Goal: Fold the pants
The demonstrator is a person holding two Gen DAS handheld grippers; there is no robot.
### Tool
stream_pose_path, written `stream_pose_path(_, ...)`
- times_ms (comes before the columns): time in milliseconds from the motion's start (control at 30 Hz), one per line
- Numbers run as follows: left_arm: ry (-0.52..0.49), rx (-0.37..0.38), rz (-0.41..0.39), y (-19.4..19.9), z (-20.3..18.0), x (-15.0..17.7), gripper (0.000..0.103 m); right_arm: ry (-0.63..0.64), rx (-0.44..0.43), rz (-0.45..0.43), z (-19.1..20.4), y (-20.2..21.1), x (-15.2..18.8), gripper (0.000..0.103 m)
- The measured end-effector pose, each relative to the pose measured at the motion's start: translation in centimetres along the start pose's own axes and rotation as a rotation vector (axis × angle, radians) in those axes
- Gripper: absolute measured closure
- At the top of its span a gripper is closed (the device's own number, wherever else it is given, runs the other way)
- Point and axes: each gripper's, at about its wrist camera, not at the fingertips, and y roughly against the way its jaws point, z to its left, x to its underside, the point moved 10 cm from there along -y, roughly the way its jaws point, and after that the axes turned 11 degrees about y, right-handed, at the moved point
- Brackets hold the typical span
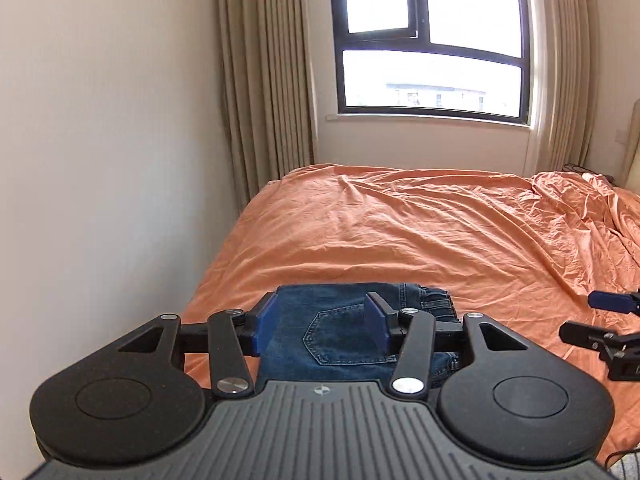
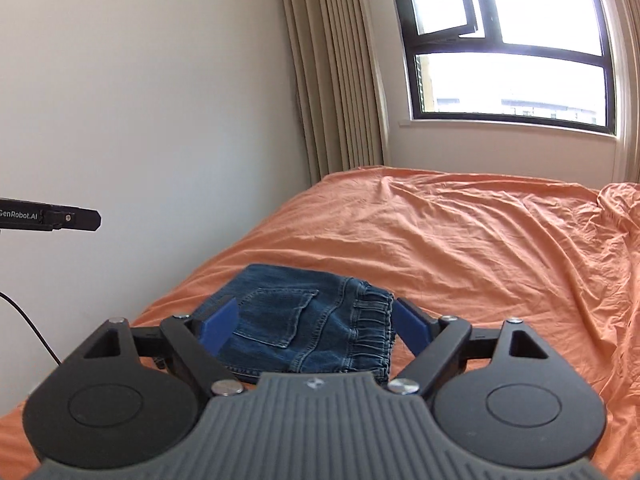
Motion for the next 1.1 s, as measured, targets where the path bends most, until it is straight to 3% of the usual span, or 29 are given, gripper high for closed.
stream_pose_path(200,0.015,-0.030,-0.035,6.1,0.7,-2.7,0.042,0.037,0.002,-0.052,2.4,3.3,-0.8,0.022)
stream_pose_path(300,-0.017,-0.086,-0.049,6.5,1.2,-2.7,0.036,0.024,0.014,-0.042,2.9,3.5,0.0,0.022)
stream_pose_path(467,-0.038,-0.115,-0.023,3.5,0.8,1.8,0.023,0.020,0.046,-0.007,3.8,2.3,2.7,0.022)
stream_pose_path(600,-0.027,-0.180,-0.015,0.2,0.5,6.7,0.023,0.071,0.095,0.011,4.4,1.7,5.1,0.022)
stream_pose_path(800,0.057,-0.150,0.063,-3.7,-1.0,13.5,0.023,0.104,0.141,0.038,4.5,0.5,8.5,0.022)
stream_pose_path(1100,0.093,-0.187,0.105,-4.7,-0.7,16.8,0.023,0.100,0.155,0.075,4.4,-1.2,10.6,0.022)
